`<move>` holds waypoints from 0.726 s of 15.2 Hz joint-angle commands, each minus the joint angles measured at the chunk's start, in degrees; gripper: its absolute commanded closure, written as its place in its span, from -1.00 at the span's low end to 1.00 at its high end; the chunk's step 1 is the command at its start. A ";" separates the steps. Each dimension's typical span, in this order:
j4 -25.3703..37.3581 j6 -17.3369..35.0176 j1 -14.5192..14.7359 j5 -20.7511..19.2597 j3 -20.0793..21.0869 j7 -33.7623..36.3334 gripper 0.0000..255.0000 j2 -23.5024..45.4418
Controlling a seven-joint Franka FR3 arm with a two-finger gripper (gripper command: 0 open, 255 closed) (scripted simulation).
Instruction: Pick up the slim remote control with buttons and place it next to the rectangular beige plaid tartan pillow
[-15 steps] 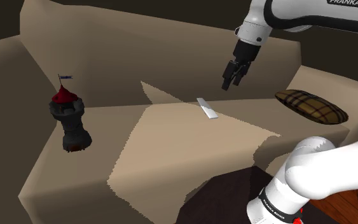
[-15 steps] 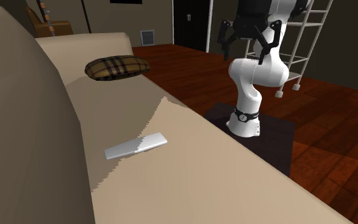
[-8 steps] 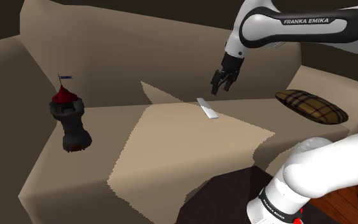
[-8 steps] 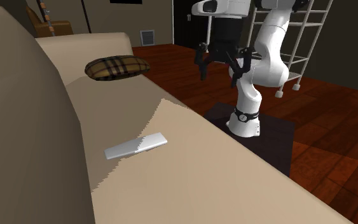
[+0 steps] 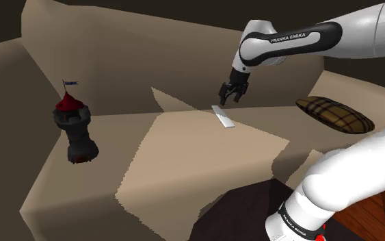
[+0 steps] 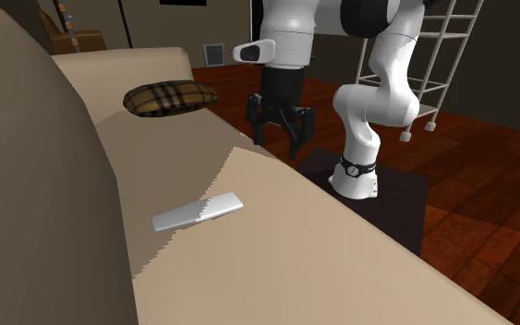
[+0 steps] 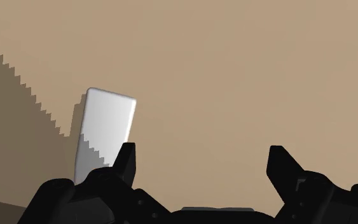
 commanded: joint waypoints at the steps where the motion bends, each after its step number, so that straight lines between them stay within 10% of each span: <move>1: 1.04 3.15 -0.81 -0.23 -0.92 0.16 -1.00 4.01; 11: 9.58 13.84 -4.22 0.94 -4.87 0.81 -1.00 22.78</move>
